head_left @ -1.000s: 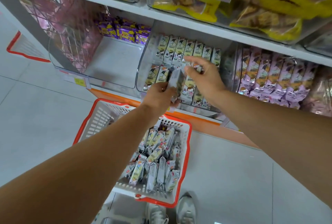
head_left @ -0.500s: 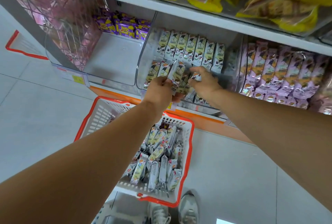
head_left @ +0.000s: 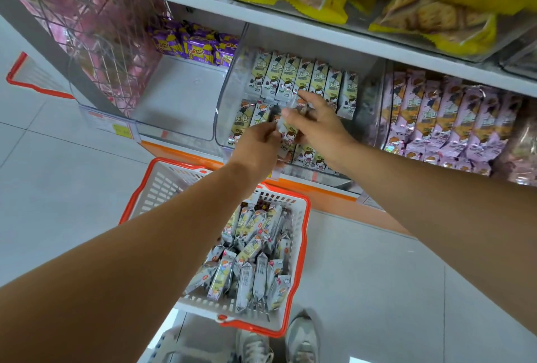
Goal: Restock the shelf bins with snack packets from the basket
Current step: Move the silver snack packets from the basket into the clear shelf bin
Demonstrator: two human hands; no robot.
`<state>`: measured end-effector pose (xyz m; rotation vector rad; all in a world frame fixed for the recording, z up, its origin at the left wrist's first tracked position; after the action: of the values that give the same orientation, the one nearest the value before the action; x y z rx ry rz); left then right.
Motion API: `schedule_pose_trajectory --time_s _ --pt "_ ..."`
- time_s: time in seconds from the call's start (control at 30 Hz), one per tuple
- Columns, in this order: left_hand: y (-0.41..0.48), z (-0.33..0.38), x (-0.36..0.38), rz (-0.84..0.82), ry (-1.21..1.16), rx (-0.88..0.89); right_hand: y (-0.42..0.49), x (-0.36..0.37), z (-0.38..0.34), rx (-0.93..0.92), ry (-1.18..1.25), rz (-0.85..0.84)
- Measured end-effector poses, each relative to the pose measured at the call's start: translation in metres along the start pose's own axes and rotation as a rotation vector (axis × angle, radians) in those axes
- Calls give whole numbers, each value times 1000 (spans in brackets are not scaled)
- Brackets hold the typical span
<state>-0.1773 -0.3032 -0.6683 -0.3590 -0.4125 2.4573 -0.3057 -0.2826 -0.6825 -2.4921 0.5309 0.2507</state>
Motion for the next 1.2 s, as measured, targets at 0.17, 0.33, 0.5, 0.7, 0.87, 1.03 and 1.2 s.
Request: schedule_pose_trajectory --time_s 0.17,0.33,0.5,0.7,0.87,1.03,1.2 --pt "2 18 -13 29 848 296 3 -11 -8 -67 -54 163" --pt "6 6 -18 -32 1297 316 10 0 -7 -87 -299 241" --pt "9 -15 -12 -147 1273 309 28 28 -4 -46 -476 206" --pt "9 -16 -16 -125 1213 316 25 28 1 -68 -522 104" --pt "9 -17 -13 -174 1246 296 4 -15 -16 -207 -573 386" --pt "8 -18 -13 -178 1259 271 0 -25 31 159 -594 275" --pt "8 -19 -12 -186 1259 264 2 -6 26 70 -522 254"
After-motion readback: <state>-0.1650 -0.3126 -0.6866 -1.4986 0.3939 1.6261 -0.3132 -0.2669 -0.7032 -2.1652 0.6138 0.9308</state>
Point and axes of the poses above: each hand's wrist, its own y-axis towards the middle knuckle, its own x-axis out of the palm, z = x × y, the point moved 9 cm from there along y, towards the middle knuckle, and after that the axes turned 7 degrees about x, right-handed, at the moved point
